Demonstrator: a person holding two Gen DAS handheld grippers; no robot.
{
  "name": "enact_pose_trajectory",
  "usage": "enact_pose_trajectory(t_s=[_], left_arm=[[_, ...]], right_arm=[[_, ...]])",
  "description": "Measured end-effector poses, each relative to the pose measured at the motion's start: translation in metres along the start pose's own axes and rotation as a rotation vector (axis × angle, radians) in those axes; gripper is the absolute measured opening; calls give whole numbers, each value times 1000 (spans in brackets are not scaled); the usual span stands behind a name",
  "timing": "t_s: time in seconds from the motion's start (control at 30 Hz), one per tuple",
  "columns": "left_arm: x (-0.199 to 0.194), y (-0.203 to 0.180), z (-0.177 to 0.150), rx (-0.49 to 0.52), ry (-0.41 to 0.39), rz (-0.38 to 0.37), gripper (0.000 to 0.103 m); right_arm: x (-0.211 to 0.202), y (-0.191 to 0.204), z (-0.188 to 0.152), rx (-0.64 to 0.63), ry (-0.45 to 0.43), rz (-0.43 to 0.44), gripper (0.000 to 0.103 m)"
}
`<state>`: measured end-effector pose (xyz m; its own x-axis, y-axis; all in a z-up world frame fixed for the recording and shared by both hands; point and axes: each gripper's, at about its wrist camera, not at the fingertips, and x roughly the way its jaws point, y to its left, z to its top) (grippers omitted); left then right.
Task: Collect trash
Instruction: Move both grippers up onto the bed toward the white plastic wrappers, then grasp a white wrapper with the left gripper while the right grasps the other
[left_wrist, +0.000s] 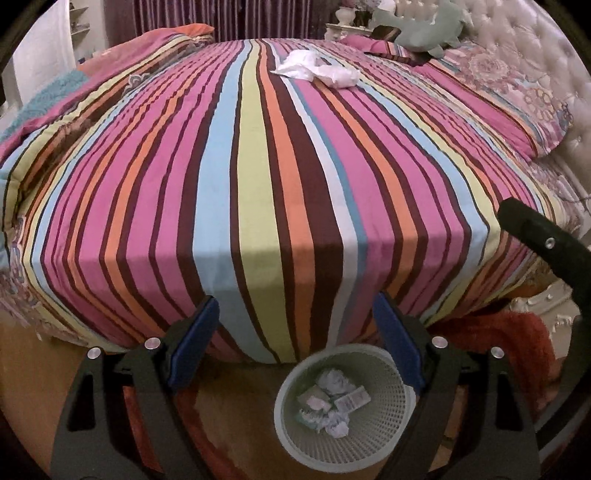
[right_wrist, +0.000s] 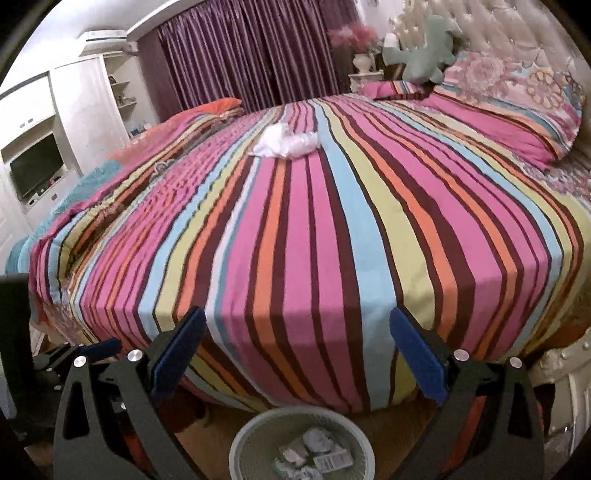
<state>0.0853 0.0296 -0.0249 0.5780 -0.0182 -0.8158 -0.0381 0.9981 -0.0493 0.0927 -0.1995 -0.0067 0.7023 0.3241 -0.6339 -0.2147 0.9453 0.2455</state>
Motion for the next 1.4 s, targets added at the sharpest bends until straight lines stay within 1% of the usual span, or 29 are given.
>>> enact_pose_trajectory(t_s=[0.1, 0.2, 0.27, 0.33, 0.37, 0.4, 0.43, 0.53, 0.6, 0.67, 0.8, 0.83, 0.9, 0.93, 1.03, 1.2, 1.4], left_arm=[[2, 6, 12, -21, -12, -19, 83], [3, 12, 29, -42, -40, -13, 83], [3, 15, 40, -56, -59, -15, 83], [4, 19, 55, -67, -73, -11, 83], [6, 20, 63, -71, -80, -11, 83], [7, 21, 70, -74, -85, -10, 83], [9, 23, 78, -78, -89, -8, 83], [16, 24, 102, -81, -104, -13, 83], [21, 25, 117, -78, -111, -20, 83], [29, 25, 134, -67, -113, -28, 83], [49, 24, 164, -41, -110, -44, 83], [55, 25, 171, -38, -106, -49, 83], [67, 25, 186, -36, -100, -62, 83], [73, 25, 193, -34, -97, -72, 83], [90, 27, 213, -41, -92, -102, 83], [117, 32, 246, -76, -80, -141, 83], [142, 29, 287, -42, -72, -148, 83]], right_arm=[[-6, -4, 16, -22, -19, 7, 95], [-5, -2, 43, -47, -63, -23, 95], [-4, 4, 43, -52, -78, -30, 95], [0, 8, 56, -69, -119, -74, 95], [2, 10, 54, -71, -121, -74, 95], [5, 14, 63, -85, -146, -87, 95], [7, 15, 62, -86, -148, -87, 95], [16, 16, 75, -114, -167, -92, 95], [20, 12, 82, -134, -160, -93, 95], [30, 11, 94, -153, -136, -89, 95], [45, 6, 108, -141, -113, -75, 95], [57, 2, 114, -134, -81, -68, 95], [68, 3, 123, -136, -65, -56, 95], [80, -1, 128, -135, -39, -40, 95], [97, -12, 137, -134, -9, -37, 95], [118, -13, 142, -148, 13, -32, 95], [152, -14, 163, -175, 44, -5, 95]])
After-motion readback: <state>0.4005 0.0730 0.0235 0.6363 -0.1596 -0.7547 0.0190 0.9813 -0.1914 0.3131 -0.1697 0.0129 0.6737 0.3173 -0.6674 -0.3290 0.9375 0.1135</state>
